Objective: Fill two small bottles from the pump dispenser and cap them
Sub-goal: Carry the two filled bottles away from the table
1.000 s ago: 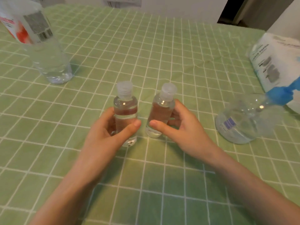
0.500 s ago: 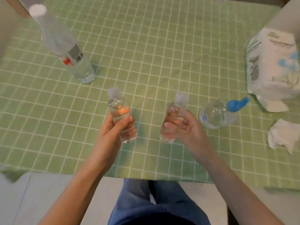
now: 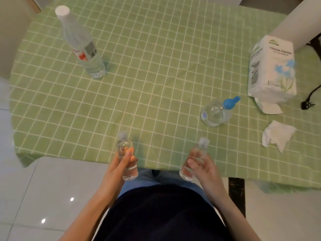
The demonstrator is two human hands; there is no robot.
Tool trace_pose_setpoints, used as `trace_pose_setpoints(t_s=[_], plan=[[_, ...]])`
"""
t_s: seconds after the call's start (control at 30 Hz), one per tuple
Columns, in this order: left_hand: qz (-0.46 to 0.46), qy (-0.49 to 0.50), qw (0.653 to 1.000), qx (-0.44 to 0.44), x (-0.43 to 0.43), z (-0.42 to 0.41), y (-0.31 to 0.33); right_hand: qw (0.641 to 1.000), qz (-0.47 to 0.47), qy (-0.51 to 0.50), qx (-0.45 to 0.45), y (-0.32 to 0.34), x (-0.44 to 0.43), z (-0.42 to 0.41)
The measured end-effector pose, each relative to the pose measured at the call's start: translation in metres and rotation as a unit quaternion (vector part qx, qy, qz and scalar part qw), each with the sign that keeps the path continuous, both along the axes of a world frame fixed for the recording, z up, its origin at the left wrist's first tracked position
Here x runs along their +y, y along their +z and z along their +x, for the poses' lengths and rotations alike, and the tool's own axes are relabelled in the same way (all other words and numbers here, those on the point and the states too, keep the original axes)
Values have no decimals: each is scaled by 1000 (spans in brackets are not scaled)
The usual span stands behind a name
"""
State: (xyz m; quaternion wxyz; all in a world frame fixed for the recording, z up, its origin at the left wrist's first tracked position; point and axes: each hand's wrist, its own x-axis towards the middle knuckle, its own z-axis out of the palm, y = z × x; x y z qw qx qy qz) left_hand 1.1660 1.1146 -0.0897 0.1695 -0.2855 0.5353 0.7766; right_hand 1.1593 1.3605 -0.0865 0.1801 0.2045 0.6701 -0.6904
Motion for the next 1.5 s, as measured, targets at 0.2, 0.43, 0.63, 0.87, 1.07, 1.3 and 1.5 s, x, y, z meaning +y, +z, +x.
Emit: trace_pose_setpoints(t_s=[0.2, 0.43, 0.63, 0.87, 1.07, 1.3, 1.5], plan=[[-1, 55, 998, 5, 9, 14, 5, 998, -31, 59, 11, -5, -9, -9], [-28, 134, 991, 9, -3, 34, 13, 989, -17, 148, 0, -3, -32, -26], [-40, 178, 983, 13, -28, 53, 13, 979, -7, 204, 9, 1, -66, -38], [-42, 236, 971, -3, -81, 75, 0, 969, -9, 246, 12, 1, -127, -41], [-70, 238, 969, -5, -171, 107, -12, 965, -3, 262, 30, -8, -220, -24], [-92, 246, 965, 0, -262, 164, -12, 954, -6, 298, 34, -7, -320, 18], [-86, 272, 958, -1, -319, 208, -7, 934, 15, 355, 41, 1, -389, 39]])
